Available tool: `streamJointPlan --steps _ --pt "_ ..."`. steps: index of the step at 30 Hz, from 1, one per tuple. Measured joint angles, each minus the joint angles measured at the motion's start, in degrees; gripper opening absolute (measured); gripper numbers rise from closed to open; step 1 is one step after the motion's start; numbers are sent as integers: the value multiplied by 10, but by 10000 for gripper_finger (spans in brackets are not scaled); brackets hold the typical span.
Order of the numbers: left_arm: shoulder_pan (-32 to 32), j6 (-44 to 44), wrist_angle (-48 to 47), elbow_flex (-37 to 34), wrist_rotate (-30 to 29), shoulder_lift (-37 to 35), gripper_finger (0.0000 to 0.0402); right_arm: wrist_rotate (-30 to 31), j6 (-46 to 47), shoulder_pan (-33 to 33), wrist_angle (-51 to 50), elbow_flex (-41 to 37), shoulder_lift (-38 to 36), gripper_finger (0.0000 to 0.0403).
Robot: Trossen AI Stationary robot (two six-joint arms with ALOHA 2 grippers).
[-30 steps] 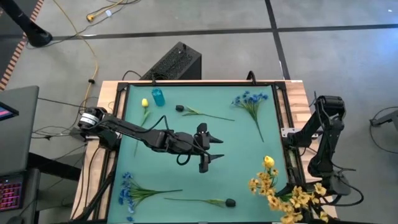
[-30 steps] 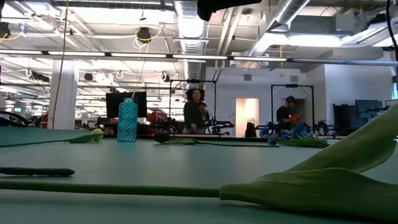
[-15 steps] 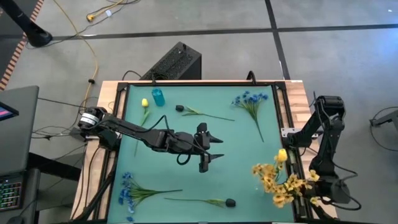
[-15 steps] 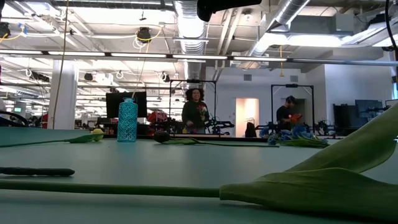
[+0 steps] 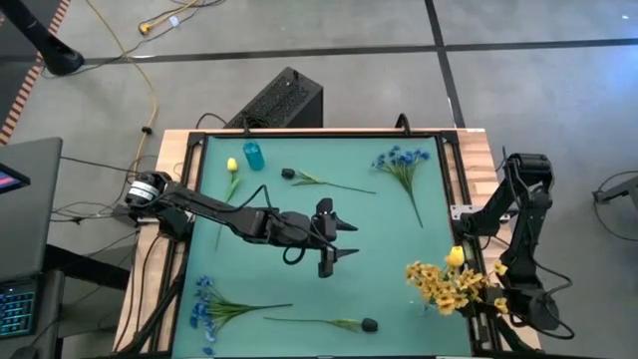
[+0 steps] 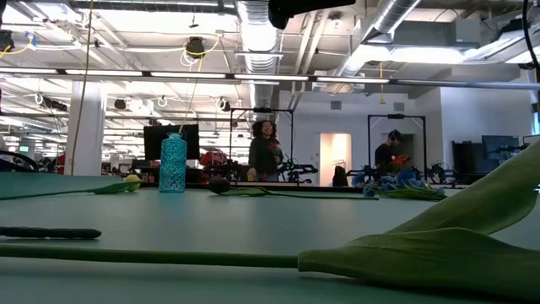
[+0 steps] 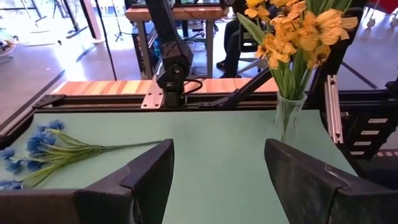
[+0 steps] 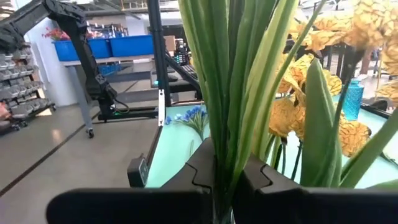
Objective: Sort flowers into vase by color
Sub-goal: Put the yellow flower into the transparent vase
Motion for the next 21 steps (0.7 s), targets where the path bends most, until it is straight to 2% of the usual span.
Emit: streamJointPlan --steps 4,10,21 --pt "0 0 0 0 0 0 240 -1 2 0 0 0 0 56" --pt "0 0 -1 0 16 0 240 -7 3 0 0 0 0 87" --pt "1 3 -1 0 16 0 240 -16 3 1 10 0 0 194"
